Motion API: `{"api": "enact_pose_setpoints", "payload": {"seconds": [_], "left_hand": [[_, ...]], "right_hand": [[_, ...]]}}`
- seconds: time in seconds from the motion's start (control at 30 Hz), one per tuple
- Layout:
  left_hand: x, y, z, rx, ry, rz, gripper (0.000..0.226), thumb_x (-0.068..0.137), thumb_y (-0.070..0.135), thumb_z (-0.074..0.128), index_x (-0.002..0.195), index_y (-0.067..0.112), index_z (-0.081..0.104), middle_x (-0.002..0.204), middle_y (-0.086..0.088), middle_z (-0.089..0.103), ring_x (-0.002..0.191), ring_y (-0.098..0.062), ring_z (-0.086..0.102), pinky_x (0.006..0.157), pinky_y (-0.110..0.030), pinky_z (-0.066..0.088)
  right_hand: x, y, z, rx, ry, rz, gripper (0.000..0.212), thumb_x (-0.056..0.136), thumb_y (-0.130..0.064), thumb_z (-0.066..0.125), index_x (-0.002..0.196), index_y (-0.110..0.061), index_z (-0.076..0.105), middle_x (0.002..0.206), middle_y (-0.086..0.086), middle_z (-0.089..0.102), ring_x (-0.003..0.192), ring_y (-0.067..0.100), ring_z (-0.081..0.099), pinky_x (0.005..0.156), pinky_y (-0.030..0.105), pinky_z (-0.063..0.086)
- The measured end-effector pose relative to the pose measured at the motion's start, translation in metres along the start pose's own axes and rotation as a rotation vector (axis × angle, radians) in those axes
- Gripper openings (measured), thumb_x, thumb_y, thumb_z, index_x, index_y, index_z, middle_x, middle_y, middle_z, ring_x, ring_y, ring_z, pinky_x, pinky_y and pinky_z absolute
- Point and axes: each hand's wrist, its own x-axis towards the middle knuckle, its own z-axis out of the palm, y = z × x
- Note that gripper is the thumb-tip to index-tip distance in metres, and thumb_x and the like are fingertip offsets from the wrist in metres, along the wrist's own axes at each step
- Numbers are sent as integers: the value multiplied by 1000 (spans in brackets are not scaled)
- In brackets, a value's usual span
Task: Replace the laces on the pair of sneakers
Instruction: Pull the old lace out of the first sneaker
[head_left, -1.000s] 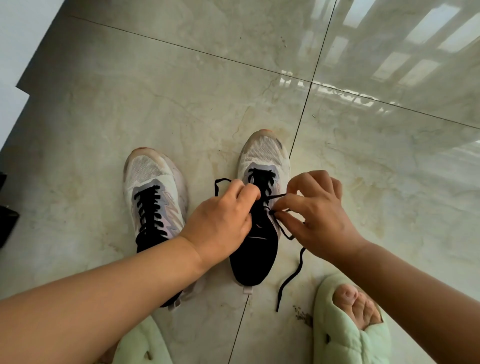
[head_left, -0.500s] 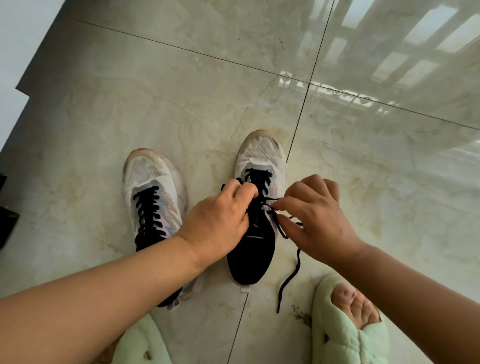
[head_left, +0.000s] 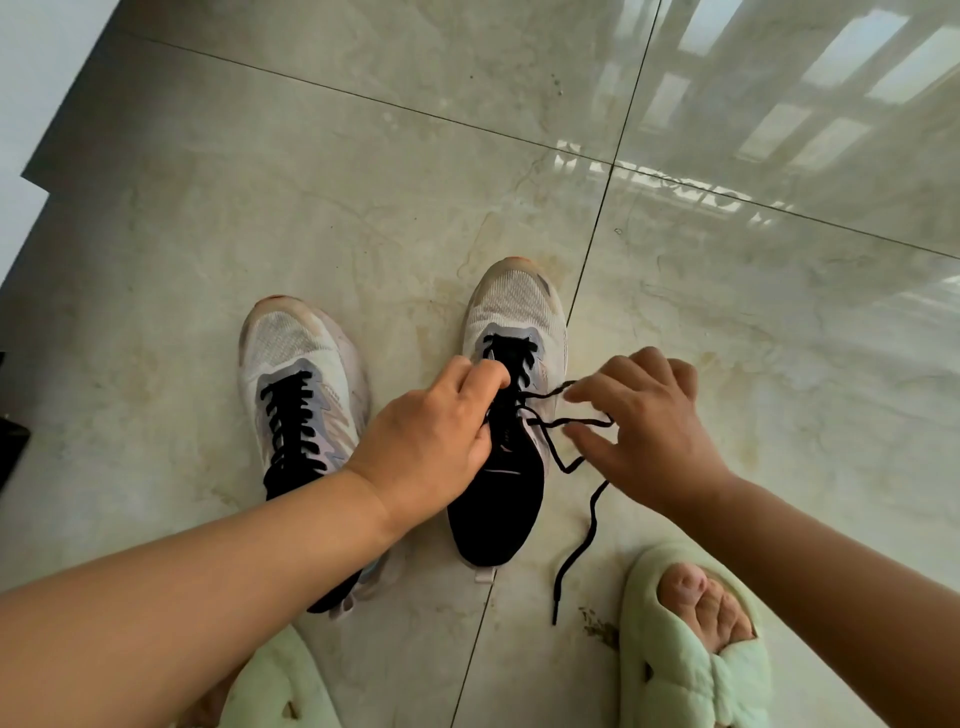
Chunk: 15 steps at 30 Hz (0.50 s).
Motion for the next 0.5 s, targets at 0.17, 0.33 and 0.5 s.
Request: {"api": "enact_pose_setpoints", "payload": {"seconds": [0.17, 0.33, 0.5], "left_hand": [[0, 0, 0, 2, 5, 4, 30, 81, 8, 62, 110, 10, 54, 97, -9, 57, 52, -28, 55, 46, -35, 47], [0, 0, 0, 5, 14, 15, 31, 79, 5, 64, 108, 9, 55, 94, -10, 59, 46, -25, 54, 41, -33, 46], [0, 0, 1, -14, 23, 15, 32, 78, 4, 64, 108, 8, 55, 94, -11, 59, 49, -28, 56, 43, -37, 49]], "right_hand": [[9, -20, -3, 135, 77, -206, 7, 75, -21, 66, 77, -17, 72, 74, -3, 59, 78, 24, 51, 74, 31, 30], [7, -3, 3, -81, 22, -52, 8, 74, -11, 65, 67, -13, 65, 72, -1, 55, 81, 26, 51, 74, 32, 23], [2, 4, 3, -96, -66, 99, 6, 79, -20, 63, 81, -18, 68, 82, -5, 55, 93, 22, 44, 79, 29, 16]]}}
